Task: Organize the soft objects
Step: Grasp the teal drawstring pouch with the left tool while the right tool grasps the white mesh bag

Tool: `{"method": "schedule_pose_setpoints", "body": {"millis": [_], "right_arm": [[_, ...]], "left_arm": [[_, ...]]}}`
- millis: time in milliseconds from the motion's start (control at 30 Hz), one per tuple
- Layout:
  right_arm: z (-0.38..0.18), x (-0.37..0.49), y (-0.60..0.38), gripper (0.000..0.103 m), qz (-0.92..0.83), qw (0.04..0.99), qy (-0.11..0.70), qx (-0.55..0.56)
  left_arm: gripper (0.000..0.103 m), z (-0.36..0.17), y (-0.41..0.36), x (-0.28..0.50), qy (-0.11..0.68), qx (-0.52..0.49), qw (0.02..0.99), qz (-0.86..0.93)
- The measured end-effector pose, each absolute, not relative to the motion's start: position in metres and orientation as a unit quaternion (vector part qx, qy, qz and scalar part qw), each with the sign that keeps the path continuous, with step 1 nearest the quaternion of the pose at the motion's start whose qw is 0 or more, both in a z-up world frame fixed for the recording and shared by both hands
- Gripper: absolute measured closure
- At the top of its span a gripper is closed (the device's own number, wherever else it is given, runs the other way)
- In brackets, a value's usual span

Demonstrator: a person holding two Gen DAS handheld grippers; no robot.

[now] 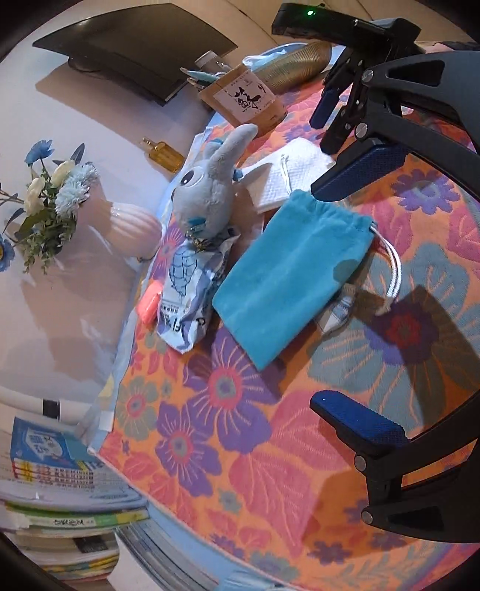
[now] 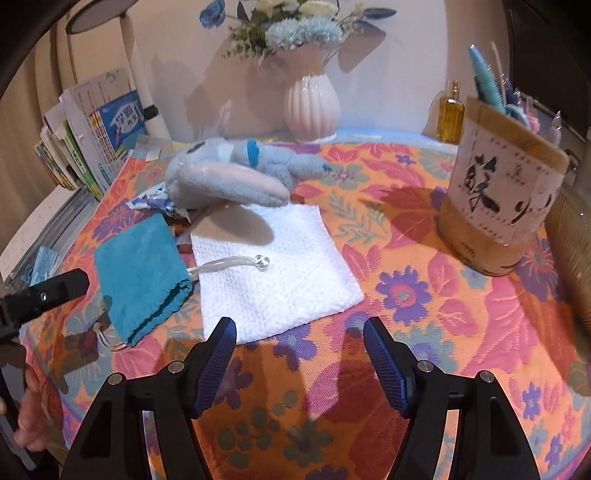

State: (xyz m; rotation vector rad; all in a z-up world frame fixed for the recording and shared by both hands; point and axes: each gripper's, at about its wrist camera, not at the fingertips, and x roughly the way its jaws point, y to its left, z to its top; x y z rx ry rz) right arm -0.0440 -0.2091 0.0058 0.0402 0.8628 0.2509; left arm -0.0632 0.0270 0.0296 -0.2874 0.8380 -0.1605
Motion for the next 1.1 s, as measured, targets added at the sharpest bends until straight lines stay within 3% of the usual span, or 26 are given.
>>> {"method": "schedule_pose_setpoints", "body": {"millis": [133,400,633,733,900,967,1067,1100], "right_arm": [[0.007,-0.037,-0.202,0.019,0.136,0.894,0.426,0.023],[0.002,-0.030,-0.197,0.019,0.149,0.889,0.432,0.018],[-0.002,-0.018,-0.188,0.011,0.131,0.884,0.449,-0.012],[-0.003,-0.016,-0.185,0.013,0.127,0.885,0.447,-0.026],[0.000,-0.021,-0.199,0.045,0.129,0.892,0.433,0.006],[0.000,-0.022,-0.208,0.064,0.123,0.894,0.429,0.026],[0.000,-0.023,-0.220,0.072,0.125,0.893,0.428,0.060],[0.000,-0.023,-0.222,0.073,0.128,0.892,0.428,0.065]], "left_arm": [[0.001,0.033,0.013,-0.060,0.413,-0.139,0.895,-0.098],[0.001,0.035,-0.032,-0.062,0.406,-0.033,0.905,-0.117],[0.001,0.015,-0.031,-0.049,0.434,-0.038,0.894,-0.108],[0.001,0.013,-0.023,-0.043,0.444,-0.064,0.886,-0.118],[0.001,0.013,-0.030,-0.042,0.453,-0.042,0.883,-0.110],[0.001,0.014,-0.035,-0.041,0.458,-0.032,0.882,-0.105],[0.002,0.011,-0.046,-0.037,0.464,0.002,0.882,-0.085],[0.007,0.010,-0.050,-0.036,0.463,0.019,0.883,-0.072]]}}
